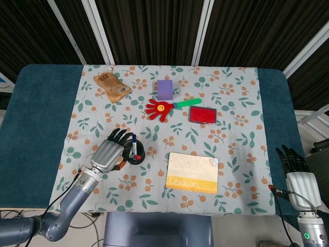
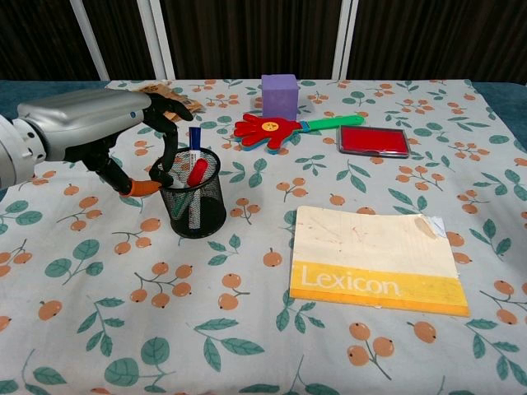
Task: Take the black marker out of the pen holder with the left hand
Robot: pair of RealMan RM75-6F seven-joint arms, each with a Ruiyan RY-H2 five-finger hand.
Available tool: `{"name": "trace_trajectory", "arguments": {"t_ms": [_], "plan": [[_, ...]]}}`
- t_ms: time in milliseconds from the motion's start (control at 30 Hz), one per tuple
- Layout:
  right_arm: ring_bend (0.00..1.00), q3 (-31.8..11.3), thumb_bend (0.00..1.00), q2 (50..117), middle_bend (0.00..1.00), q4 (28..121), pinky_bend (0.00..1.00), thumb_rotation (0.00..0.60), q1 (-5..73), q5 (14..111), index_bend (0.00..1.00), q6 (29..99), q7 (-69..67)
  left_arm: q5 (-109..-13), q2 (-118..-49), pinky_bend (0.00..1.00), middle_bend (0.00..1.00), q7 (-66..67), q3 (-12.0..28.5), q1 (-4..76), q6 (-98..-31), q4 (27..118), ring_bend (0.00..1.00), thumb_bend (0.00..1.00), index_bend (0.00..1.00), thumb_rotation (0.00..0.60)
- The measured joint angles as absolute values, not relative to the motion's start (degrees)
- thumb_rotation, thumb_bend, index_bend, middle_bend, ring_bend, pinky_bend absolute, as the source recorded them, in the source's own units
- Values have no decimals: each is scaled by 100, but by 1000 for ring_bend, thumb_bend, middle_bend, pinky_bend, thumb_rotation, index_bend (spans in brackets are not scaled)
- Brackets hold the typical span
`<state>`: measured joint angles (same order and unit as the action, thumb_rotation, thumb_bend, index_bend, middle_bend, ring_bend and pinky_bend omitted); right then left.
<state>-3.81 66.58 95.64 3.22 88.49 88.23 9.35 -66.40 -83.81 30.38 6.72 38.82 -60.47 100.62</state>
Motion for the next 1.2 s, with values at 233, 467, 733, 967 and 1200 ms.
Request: {"name": "trace_trajectory", "arguments": {"t_ms": [233, 467, 733, 967, 1200], "plan": [[0, -379, 28, 6660, 0, 9569, 150, 600, 325, 8848, 14, 8818, 945, -6606, -8406, 0, 103, 3087, 660, 3917, -6071, 10063, 0, 301, 549, 600], [0, -382, 28, 6654, 0, 9571, 150, 600, 323, 8843, 15, 8821, 934, -6619, -8371, 0, 109, 3014, 684, 3935, -6100, 10099, 0, 385, 571, 600], [0, -379, 28, 6660, 0, 9568, 150, 600, 326, 8842, 15, 8812, 947, -6811, -7865, 0, 109, 2601, 736, 3846, -6192, 10638, 0, 391, 571, 600], [0, -377, 29, 6676, 0, 9581, 151, 600, 329, 8837, 15, 8806, 1002, -7264, -7002, 0, 112, 1635, 790, 3556, -6423, 11133, 0, 391, 574, 600], [0, -376, 28, 6708, 0, 9586, 150, 600, 339, 8825, 15, 8782, 1069, -7845, -6196, 0, 113, 106, 718, 3087, -6767, 11124, 0, 391, 576, 600]]}}
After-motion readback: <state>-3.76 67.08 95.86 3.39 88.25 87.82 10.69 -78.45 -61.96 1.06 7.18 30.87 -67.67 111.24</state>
